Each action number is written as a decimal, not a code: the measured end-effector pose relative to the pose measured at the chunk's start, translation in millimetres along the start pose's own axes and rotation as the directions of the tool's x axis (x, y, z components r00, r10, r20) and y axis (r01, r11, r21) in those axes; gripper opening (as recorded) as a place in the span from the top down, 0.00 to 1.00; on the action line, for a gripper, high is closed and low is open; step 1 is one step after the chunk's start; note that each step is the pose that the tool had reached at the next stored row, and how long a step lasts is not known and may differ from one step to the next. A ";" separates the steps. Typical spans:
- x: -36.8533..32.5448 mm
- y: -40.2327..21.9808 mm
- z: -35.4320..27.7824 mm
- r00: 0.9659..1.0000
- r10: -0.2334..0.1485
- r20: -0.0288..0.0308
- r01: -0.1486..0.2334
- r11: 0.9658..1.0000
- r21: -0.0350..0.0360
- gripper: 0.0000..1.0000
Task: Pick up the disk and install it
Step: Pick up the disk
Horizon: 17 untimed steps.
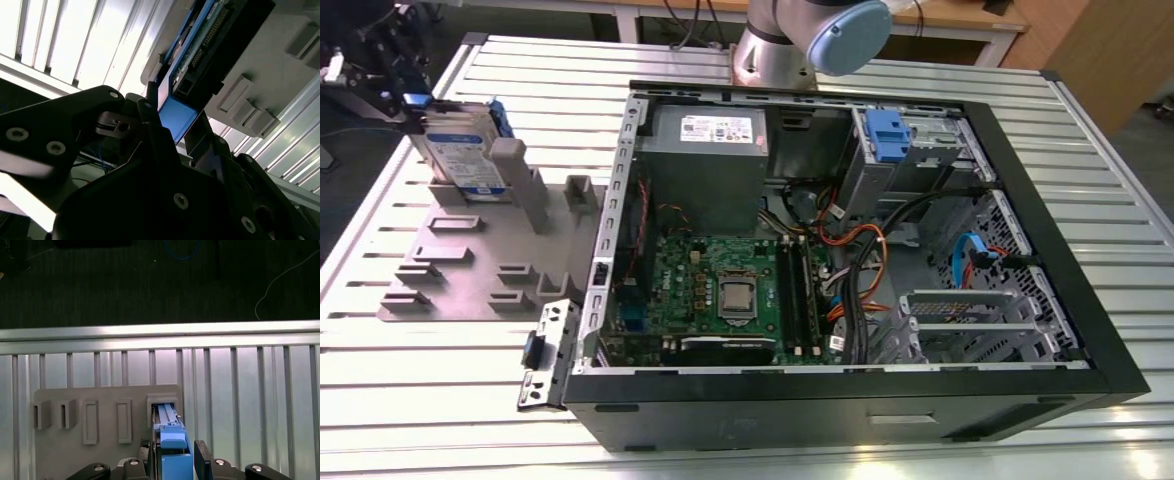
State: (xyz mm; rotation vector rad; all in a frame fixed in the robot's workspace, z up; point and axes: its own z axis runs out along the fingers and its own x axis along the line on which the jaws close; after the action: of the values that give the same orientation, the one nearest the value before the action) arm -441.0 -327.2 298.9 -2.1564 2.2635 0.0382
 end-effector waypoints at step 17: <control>0.3 0.0 9.5 1.000 0.000 0.002 0.000 1.000 0.000 0.53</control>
State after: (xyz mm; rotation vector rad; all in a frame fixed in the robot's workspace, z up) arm -441.1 -327.3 289.4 -2.1556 2.2626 0.0400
